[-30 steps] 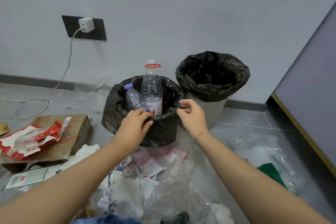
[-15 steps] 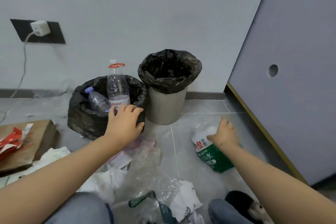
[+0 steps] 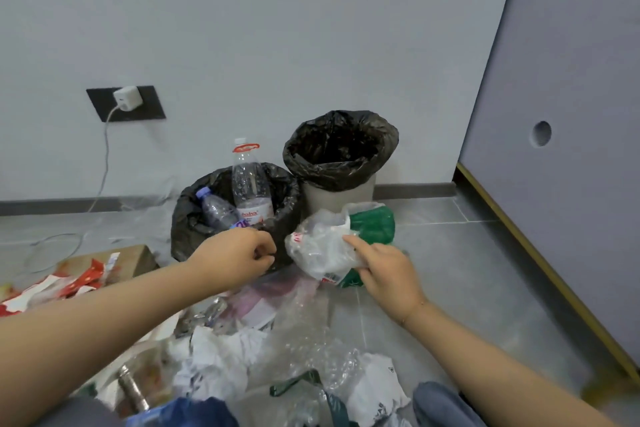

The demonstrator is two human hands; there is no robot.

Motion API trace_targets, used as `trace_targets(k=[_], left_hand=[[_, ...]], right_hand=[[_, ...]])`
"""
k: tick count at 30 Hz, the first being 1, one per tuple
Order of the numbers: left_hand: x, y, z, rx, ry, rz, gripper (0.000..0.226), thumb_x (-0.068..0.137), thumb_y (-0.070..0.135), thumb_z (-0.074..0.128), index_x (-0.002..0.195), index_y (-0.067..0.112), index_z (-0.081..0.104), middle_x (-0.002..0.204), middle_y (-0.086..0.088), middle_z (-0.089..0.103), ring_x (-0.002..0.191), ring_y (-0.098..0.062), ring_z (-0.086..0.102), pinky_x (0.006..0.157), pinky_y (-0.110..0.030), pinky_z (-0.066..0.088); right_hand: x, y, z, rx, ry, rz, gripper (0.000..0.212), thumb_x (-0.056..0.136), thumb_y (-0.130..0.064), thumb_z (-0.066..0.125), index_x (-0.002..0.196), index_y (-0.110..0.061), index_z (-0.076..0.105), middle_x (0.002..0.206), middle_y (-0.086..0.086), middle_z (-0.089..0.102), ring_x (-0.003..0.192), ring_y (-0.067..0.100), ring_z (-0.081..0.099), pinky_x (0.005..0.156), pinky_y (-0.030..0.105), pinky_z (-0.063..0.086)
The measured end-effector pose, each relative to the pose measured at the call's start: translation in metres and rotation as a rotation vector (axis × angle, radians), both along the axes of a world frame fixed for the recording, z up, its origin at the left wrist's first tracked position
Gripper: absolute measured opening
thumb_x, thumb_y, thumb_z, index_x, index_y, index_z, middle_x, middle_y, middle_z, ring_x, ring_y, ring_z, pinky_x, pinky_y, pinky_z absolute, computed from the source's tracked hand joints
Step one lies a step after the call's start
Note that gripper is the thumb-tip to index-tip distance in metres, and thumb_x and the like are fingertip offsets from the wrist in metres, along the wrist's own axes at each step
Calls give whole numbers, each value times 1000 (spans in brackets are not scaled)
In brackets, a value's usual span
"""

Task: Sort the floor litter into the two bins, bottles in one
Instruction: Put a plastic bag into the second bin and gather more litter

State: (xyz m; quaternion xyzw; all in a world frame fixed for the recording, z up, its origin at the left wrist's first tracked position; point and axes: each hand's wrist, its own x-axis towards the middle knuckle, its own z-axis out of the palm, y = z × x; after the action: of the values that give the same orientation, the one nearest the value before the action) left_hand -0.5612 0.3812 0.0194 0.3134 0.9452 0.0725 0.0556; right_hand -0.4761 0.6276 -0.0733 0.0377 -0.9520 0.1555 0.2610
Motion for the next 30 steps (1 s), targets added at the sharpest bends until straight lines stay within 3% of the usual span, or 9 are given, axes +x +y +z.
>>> trace_targets(k=[3,6,8,12,16,19,21,24,30], left_hand=[[7,-17,11,391,-434,336,29,95,38,54,108,14,63,102,-5,69,83,-14,63,66,-23,50],[6,-41,18,718,-870,730,66,90,58,50,136,10,42,121,-16,61,96,-28,65,67,-35,54],[4,-61,23,817,-1036,838,83,85,63,54,144,9,30,128,-20,54,102,-36,64,75,-44,55],[14,-81,24,959,-1220,885,67,79,46,68,120,-2,46,116,-26,56,101,-41,62,90,-50,52],[30,-88,2,1370,-1244,898,26,89,22,58,109,7,57,103,-14,63,86,-28,63,61,-33,59],[33,-98,-11,1498,-1169,835,28,97,14,44,119,10,60,113,-11,68,93,-24,64,62,-29,58],[33,-102,-8,1558,-1106,804,25,97,7,40,108,8,62,95,-9,72,88,-22,64,58,-26,58],[26,-109,4,1695,-1008,747,25,92,-4,42,101,8,61,70,-5,72,73,-17,67,53,-25,58],[16,-141,6,1779,-847,644,34,91,-12,38,89,15,60,67,-6,71,53,-15,67,43,-22,51]], right_hand=[[-5,-33,25,46,151,175,63,68,-4,60,128,-23,50,67,0,61,60,22,57,55,31,48],[-14,-61,56,68,236,282,54,72,-4,61,124,-17,59,64,-1,60,58,22,55,59,29,41],[-16,-81,72,73,259,378,46,79,-9,55,124,-17,59,66,1,62,59,24,58,58,33,45],[-11,-114,95,162,355,564,33,85,-9,54,117,-9,65,63,2,60,55,23,55,52,34,43],[5,-128,111,259,427,668,39,80,3,62,117,-7,67,62,4,58,54,24,51,53,34,40],[15,-130,131,405,371,776,48,79,4,50,125,-7,60,65,6,60,57,28,54,53,37,45],[18,-130,149,476,209,790,49,84,-5,46,132,-11,49,73,8,61,65,29,57,56,39,49],[8,-127,173,470,-102,716,49,92,-29,54,140,-21,45,129,4,57,117,21,51,97,36,46],[-49,-141,196,-218,-23,416,30,97,-30,49,125,-26,58,136,-7,46,123,7,40,105,27,33]])
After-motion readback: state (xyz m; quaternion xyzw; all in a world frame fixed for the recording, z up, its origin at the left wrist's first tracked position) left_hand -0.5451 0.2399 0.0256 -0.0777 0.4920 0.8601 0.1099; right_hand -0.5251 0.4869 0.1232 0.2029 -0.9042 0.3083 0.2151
